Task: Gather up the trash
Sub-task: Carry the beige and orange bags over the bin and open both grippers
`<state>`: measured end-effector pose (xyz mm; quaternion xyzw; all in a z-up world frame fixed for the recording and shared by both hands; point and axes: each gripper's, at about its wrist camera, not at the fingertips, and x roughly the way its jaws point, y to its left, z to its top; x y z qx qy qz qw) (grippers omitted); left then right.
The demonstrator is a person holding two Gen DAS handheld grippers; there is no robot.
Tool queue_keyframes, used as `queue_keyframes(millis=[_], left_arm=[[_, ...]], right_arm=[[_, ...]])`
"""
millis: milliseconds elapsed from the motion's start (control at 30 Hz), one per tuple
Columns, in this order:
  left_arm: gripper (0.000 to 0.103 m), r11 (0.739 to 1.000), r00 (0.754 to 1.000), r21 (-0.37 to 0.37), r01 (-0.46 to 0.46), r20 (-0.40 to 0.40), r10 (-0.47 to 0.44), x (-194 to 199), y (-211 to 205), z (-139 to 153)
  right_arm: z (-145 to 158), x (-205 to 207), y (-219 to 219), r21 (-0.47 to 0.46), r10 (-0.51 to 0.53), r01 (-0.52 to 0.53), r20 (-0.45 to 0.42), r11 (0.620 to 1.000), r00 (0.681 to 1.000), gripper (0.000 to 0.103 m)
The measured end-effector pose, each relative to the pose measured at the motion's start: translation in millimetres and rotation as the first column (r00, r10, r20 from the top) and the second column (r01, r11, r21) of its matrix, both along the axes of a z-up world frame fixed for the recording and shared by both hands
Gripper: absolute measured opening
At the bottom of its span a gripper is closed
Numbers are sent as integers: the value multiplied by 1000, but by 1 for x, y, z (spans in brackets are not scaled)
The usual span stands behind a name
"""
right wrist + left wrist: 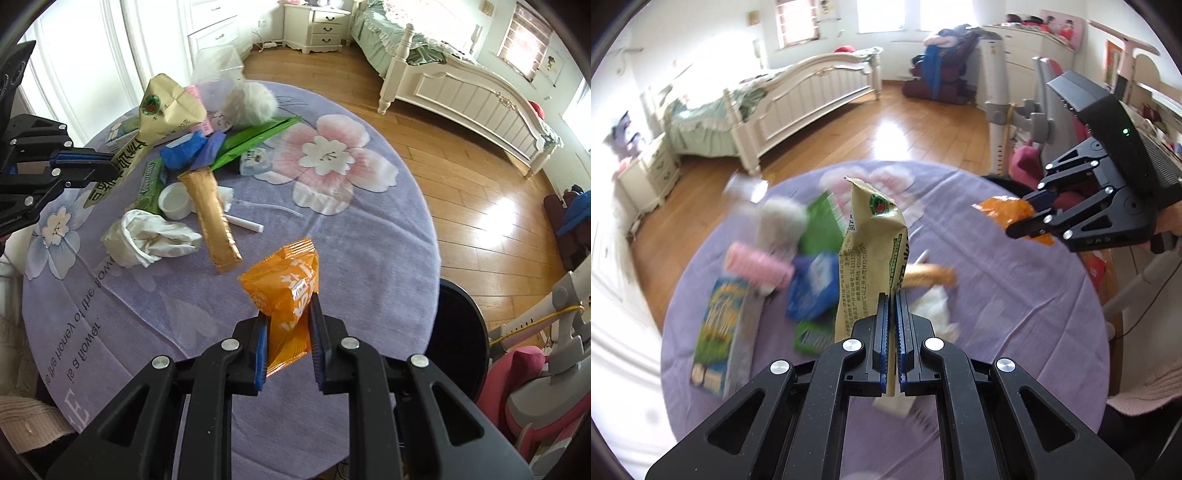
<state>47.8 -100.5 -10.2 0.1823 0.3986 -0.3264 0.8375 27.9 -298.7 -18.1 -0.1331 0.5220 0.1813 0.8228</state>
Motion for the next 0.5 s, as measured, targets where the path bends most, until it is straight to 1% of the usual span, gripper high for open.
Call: queue_keyframes(millis=[167, 500], left_arm=[[5, 996, 996, -27, 85, 9, -84, 9, -52, 9], [5, 973, 975, -49, 224, 2, -224, 24, -160, 5]], right_arm=[[2, 1, -31, -17, -58, 58, 17, 998, 998, 18], [-4, 6, -109, -38, -209, 210, 33, 977, 977, 18]])
